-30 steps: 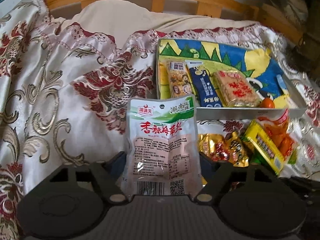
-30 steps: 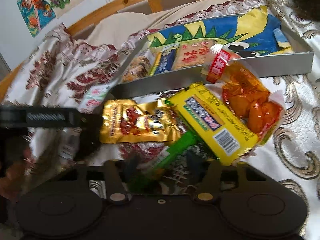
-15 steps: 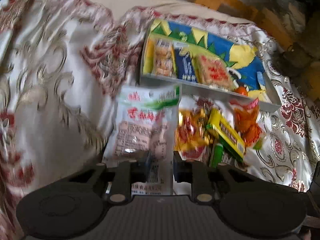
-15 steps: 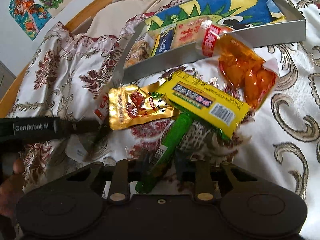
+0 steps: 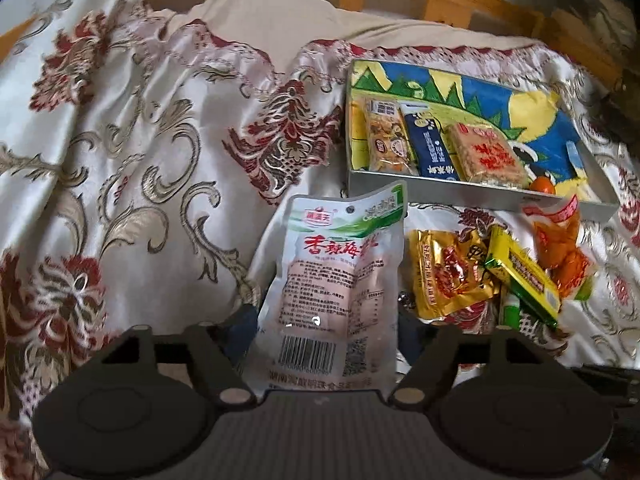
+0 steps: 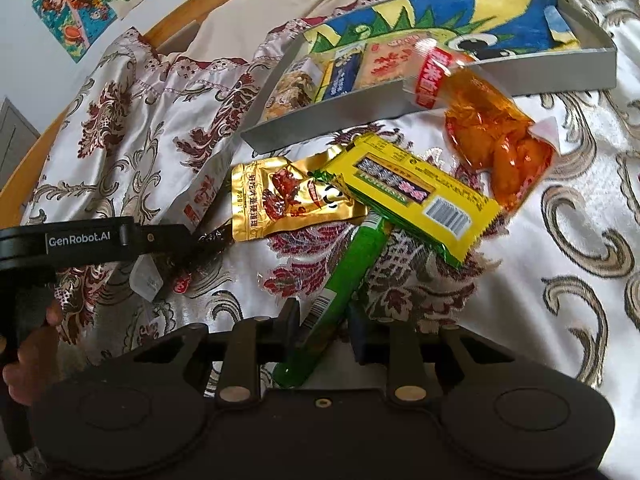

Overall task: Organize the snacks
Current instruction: 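Grasp the white spicy-snack pouch with the left tool while the right tool grasps the green stick snack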

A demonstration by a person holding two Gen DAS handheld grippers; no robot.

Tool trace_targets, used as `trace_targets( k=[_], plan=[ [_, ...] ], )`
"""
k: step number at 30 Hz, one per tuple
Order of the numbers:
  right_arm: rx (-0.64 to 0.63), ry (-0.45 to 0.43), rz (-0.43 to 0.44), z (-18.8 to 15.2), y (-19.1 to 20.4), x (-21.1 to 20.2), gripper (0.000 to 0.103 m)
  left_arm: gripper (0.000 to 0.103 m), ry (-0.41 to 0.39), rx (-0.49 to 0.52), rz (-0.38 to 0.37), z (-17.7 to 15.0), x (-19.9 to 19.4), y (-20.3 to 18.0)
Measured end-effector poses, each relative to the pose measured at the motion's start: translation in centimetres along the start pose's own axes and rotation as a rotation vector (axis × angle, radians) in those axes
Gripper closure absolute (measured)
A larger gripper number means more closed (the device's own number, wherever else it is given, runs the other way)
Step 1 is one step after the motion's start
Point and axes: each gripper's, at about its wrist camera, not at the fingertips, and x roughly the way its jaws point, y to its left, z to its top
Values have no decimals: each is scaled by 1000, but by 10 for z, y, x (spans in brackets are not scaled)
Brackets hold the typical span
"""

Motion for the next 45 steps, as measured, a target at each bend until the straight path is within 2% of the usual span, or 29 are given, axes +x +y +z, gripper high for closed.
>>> trace_targets(
  k=[3,5,11,12,15,21,26,27,28,30,36,41,45],
  plan=[
    [16,-4,13,3,-3,5,72,19,23,15,-21,2,11,2],
    [31,-4,24,4,-4,9,69,19,41,13,-42,4,16,3],
    [43,-6,32,4,-5,11,71,40,61,-28,-101,4,15,4],
    [40,-2,31,4,-4,10,71,47,72,-36,-118,3,14,4],
    [45,16,36,3,-4,8,72,48,98,-61,-156,-3,10,1],
    [12,78,48,-6,3,-10,76,48,125,-43,-160,-13,-1,-9],
    [-40,70,25,-7,10,-8,73,38,121,-33,-151,-13,4,-11],
    [-38,68,28,-7,9,-6,72,30,110,-33,-143,-12,4,-10],
    [-32,65,28,-6,8,-5,72,27,103,-31,-130,-11,4,-9],
    [-11,59,30,-4,4,0,71,27,103,-33,-133,-10,8,-7],
    [37,51,32,-1,-2,7,75,46,100,-30,-132,-11,7,-9],
    [16,48,48,-3,4,1,79,49,109,-81,-162,-13,-2,-6],
    [-36,49,41,-5,12,-5,82,49,129,-169,-174,-24,-13,-6]
  ],
)
